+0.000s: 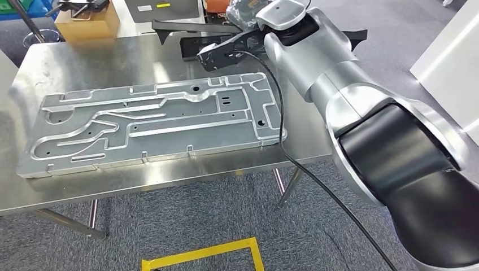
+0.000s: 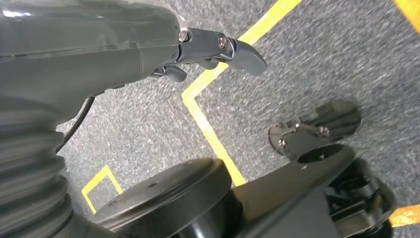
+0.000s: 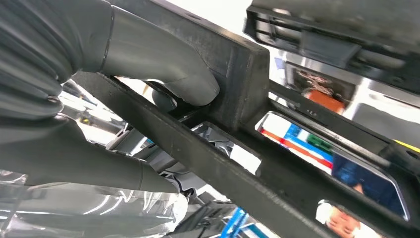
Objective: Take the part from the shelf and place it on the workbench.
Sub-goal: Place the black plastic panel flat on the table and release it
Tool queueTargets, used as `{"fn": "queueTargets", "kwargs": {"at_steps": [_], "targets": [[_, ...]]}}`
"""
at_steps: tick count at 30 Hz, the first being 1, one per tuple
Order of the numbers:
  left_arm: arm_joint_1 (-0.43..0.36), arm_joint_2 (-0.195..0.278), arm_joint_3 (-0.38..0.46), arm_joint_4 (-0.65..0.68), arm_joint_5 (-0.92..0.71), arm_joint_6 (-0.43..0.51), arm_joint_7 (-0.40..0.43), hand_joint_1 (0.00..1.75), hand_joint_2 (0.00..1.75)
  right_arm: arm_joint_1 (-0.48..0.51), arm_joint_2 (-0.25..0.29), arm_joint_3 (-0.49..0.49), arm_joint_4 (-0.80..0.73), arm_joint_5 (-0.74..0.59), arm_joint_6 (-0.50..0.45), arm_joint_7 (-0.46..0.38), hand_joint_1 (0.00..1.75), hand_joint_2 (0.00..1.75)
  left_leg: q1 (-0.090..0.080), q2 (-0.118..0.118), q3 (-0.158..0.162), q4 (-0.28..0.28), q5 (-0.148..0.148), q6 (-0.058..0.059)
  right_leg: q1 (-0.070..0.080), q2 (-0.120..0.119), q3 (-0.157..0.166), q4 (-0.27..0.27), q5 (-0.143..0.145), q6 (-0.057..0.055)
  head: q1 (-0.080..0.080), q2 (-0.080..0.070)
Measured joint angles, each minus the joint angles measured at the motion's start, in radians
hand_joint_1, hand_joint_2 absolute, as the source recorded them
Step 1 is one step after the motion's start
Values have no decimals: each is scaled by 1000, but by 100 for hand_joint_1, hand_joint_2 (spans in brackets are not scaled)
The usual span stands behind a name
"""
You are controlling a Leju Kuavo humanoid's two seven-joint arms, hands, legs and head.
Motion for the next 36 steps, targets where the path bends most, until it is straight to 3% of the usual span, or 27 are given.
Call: {"fn": "queueTargets", "kwargs": {"at_steps": [2,3,4,5,7,9,13,18,36], "targets": [[0,0,0,0,0,0,0,0,175,6,-4,0,2,-1,0,0,175,175,-8,-5,17,0,-16,9,9,0,-84,102,-61,-6,0,0],[1,0,1,0,0,0,0,0,175,9,-6,0,3,-1,0,0,175,175,-13,-10,27,0,-24,11,14,0,-107,111,-73,-12,0,0],[2,0,1,0,0,0,0,0,175,11,-8,0,3,-1,0,0,175,175,-18,-14,39,0,-32,13,20,0,-113,86,-59,-22,0,0],[3,0,1,0,0,0,0,0,175,11,-9,0,4,-1,0,0,175,175,-24,-18,50,0,-40,15,27,0,-106,31,-18,-35,0,0],[4,-4,2,1,0,0,-1,0,175,10,-11,0,4,-1,0,0,175,175,-33,-23,69,0,-54,15,48,3,-74,-110,99,-71,0,0],[3,-9,2,1,1,1,-3,0,175,10,-12,0,4,-1,0,0,175,175,-34,-26,79,2,-63,10,64,5,-53,-188,161,-89,1,0],[1,-8,2,1,4,2,-9,0,175,8,-12,0,2,-6,-8,-3,175,175,-35,-24,88,-1,-76,11,65,10,-37,-200,170,-68,1,0],[0,-5,2,1,9,9,-10,0,175,11,-14,0,2,-13,-22,-6,175,175,-35,-20,94,-9,-83,8,65,15,-38,-198,162,-76,1,0],[-1,-4,-26,1,-46,57,-12,0,175,51,-76,-12,-6,-60,-99,-13,175,175,-35,-19,96,-9,-83,5,64,15,-37,-196,161,-78,1,0]]}}
